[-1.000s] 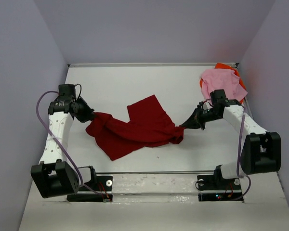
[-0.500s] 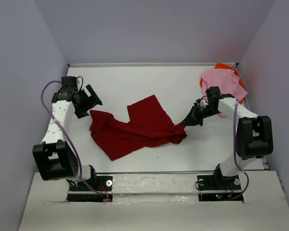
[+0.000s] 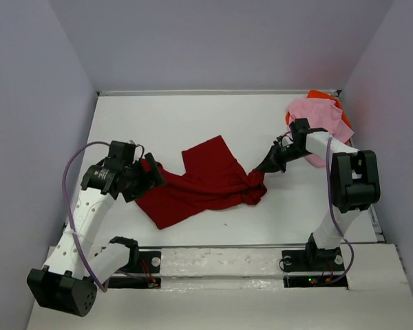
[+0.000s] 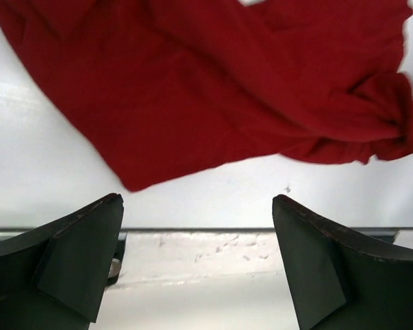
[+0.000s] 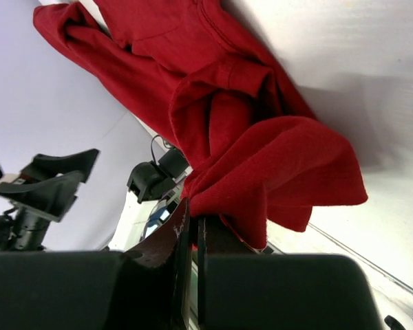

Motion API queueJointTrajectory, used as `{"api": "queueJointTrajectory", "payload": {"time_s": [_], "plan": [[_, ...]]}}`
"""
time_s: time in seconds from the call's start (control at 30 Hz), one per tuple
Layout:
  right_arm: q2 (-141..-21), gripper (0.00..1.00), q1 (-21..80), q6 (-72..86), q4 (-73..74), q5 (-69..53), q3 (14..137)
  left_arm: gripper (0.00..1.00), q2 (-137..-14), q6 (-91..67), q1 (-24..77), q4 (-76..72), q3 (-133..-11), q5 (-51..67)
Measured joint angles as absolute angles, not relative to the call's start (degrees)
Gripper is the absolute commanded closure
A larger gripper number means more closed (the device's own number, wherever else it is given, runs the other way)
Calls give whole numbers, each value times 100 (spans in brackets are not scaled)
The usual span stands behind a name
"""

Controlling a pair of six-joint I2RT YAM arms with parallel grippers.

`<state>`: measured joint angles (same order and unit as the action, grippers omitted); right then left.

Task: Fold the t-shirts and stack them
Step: Flatten out the tshirt

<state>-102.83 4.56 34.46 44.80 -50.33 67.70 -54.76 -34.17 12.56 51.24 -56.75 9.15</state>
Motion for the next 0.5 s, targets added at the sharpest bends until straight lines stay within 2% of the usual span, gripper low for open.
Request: {"api": "queueJointTrajectory", "payload": {"time_s": [0.27,0.5], "plan": [[-10368,100,456,3424,4449,-5041,6987,3,-5393,-3634,1863,5878,-5175,438],[-10370,100,456,3398,4449,-5083,6991,2,-5419,-3734,2370,5916,-4998,242]]}}
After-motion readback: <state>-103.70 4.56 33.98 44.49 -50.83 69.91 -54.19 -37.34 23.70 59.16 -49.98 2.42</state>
